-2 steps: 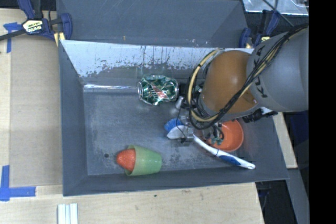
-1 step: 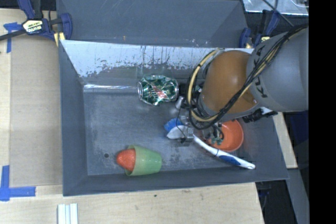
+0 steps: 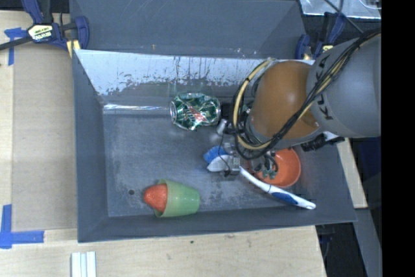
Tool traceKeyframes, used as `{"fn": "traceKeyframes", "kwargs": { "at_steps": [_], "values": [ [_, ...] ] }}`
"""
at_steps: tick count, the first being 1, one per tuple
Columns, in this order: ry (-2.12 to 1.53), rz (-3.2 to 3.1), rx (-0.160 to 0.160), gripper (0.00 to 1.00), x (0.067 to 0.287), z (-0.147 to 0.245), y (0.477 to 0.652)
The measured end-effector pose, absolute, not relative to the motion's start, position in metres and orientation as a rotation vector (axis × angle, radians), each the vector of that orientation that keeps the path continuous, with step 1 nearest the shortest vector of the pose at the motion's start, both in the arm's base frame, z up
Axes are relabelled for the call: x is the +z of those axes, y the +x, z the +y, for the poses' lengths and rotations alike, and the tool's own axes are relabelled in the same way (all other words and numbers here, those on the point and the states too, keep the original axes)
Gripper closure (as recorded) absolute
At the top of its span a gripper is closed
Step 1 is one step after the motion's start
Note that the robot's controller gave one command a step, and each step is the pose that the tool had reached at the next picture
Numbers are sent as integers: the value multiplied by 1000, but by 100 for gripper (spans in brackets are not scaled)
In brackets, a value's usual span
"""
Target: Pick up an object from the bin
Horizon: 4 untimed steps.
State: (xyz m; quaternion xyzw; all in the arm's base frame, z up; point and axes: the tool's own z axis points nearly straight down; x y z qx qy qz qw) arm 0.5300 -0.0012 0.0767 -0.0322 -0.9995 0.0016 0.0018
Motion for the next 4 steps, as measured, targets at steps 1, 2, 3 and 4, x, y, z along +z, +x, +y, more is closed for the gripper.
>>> {"fn": "traceKeyframes", "kwargs": {
  "at_steps": [1, 2, 3, 4],
  "values": [
    [-101, -3138, 5, 100, 92, -1, 530],
    [-101, -3136, 6, 100, 106, -1, 530],
    [-102, -3136, 6, 100, 128, -1, 530],
    [-102, -3144, 5, 100, 142, -2, 532]
  ]
}}
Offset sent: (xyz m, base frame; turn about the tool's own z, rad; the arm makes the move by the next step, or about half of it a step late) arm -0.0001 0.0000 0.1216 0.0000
